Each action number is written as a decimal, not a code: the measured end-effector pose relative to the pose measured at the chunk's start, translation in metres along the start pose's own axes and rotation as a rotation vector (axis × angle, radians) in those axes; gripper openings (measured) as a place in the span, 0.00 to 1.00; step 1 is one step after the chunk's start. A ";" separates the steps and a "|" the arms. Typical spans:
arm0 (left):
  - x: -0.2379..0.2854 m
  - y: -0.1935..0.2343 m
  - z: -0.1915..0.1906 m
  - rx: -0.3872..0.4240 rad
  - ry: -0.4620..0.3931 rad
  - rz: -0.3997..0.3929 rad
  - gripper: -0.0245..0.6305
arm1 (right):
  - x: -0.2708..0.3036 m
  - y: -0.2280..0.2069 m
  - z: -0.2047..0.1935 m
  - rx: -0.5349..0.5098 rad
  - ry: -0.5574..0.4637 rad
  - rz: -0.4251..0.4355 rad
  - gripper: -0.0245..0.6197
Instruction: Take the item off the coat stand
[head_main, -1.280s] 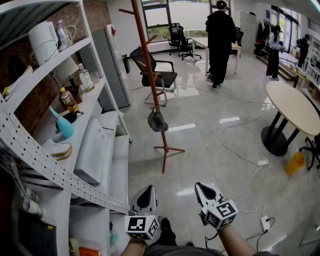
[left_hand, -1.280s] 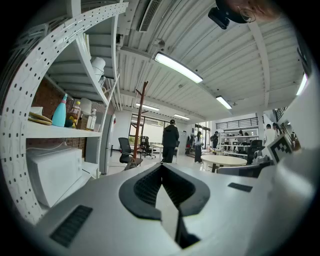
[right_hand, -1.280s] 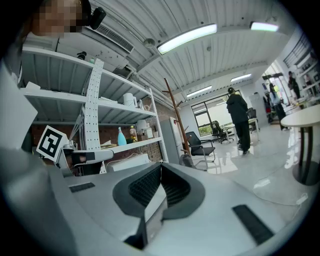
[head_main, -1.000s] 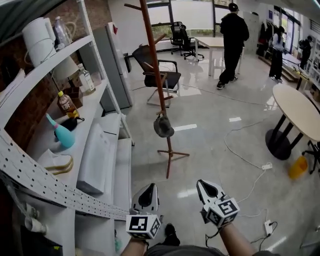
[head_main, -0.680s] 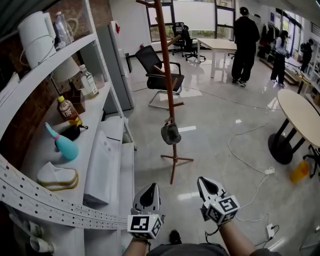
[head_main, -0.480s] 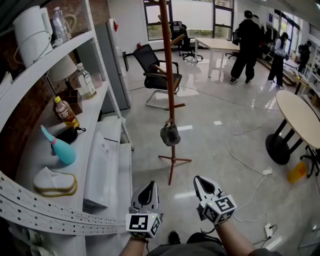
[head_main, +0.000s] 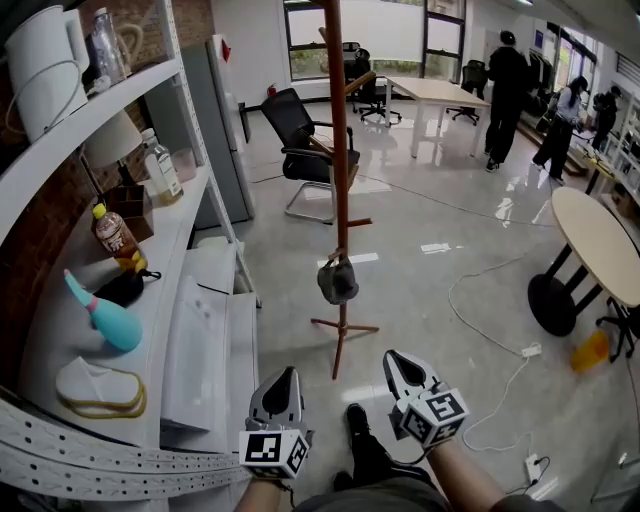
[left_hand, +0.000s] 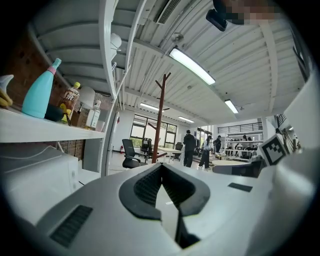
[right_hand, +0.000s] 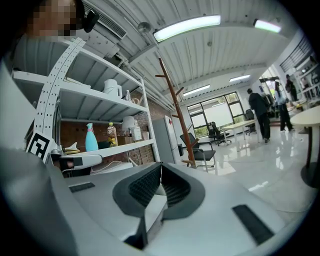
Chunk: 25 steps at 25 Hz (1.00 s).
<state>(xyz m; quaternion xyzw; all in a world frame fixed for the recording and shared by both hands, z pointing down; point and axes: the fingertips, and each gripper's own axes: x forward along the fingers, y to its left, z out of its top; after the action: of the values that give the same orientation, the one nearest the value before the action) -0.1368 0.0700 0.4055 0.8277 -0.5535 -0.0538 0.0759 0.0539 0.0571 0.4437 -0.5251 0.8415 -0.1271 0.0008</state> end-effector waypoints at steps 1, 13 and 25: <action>0.004 0.004 0.000 0.000 -0.001 0.006 0.05 | 0.008 -0.003 0.000 0.003 0.000 0.000 0.05; 0.087 0.030 -0.008 0.001 0.006 0.004 0.05 | 0.108 -0.036 0.008 0.022 0.025 0.067 0.05; 0.183 0.052 -0.015 0.000 -0.007 0.030 0.05 | 0.193 -0.097 0.015 -0.023 0.081 0.125 0.05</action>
<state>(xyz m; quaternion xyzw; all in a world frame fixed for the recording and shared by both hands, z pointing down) -0.1119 -0.1177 0.4285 0.8189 -0.5662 -0.0556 0.0749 0.0553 -0.1568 0.4756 -0.4658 0.8735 -0.1381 -0.0312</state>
